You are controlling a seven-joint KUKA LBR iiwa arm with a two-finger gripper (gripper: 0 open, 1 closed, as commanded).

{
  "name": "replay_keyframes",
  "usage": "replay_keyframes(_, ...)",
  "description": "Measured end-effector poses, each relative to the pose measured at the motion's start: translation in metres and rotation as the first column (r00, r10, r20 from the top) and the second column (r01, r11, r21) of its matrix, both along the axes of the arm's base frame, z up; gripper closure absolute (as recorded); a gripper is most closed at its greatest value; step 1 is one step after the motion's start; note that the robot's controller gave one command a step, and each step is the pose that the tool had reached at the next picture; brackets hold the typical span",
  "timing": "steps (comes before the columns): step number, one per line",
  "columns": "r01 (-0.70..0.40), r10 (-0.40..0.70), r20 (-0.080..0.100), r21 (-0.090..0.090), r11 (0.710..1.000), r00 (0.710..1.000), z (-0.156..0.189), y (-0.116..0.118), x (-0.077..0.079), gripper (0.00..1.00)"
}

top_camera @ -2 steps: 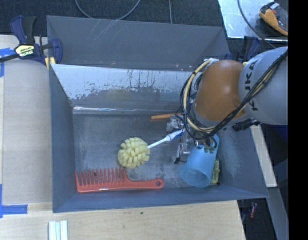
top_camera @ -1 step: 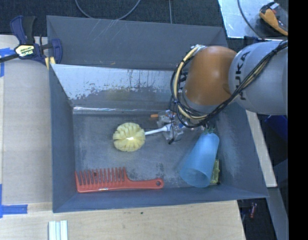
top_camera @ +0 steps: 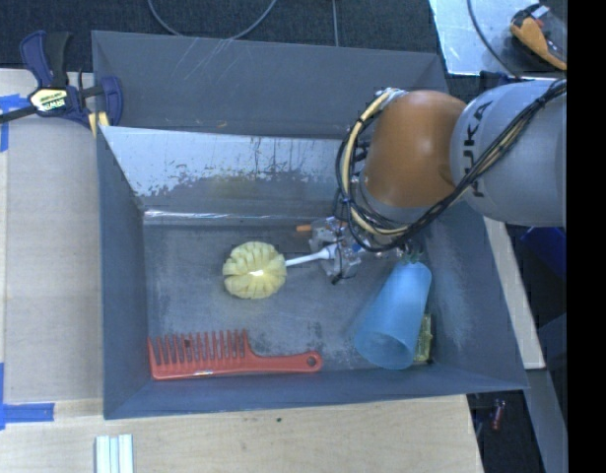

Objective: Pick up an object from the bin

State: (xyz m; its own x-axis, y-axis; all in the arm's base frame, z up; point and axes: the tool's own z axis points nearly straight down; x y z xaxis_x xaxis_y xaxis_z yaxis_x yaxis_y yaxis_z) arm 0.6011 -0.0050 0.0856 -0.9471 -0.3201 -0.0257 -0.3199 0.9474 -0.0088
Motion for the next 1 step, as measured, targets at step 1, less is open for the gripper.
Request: replay_keyframes(1, 0.000, 0.000, 0.001, 0.000, 1.000, 1.000, 0.1156, 0.0002, 0.0009, 1.00)
